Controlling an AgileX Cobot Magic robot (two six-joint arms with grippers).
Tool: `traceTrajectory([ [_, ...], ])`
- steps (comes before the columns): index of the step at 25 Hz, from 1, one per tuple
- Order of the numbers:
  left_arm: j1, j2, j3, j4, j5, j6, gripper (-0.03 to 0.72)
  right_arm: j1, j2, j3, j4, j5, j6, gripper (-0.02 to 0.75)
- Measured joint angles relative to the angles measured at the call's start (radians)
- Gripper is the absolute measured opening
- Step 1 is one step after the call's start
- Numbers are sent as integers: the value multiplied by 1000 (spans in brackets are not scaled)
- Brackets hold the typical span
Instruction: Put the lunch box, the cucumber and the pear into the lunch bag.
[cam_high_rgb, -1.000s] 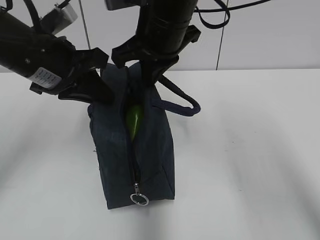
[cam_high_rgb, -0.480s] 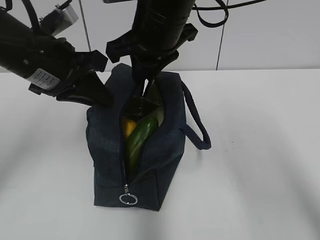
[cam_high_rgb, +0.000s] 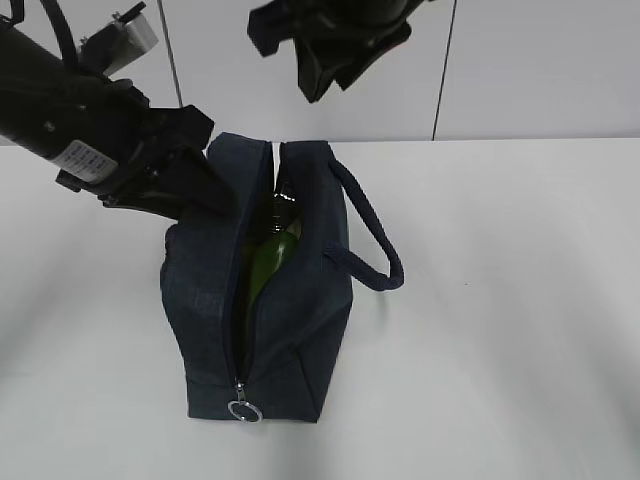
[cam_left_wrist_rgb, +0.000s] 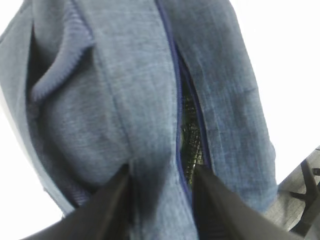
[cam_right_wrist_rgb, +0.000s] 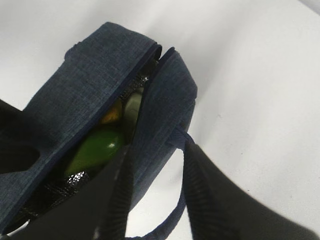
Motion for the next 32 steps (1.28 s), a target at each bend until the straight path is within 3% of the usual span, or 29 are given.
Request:
traceTrajectory([
  [3,0,-4,0,22,1,0,297,0,-49,0,-3,0,2,275],
  [9,1,-55,0,121,7,0,308,0,-164,91,-2,0,2,267],
  [18,1,-214,6,193,69,0,308,0,-348,352,25,0,4,265],
  [26,1,-333,156,199,65,1,296,0,-559,583,55,-2,-6,241],
  [32,1,-447,275,199,21,2,287,0,-703,780,113,-89,-52,240],
])
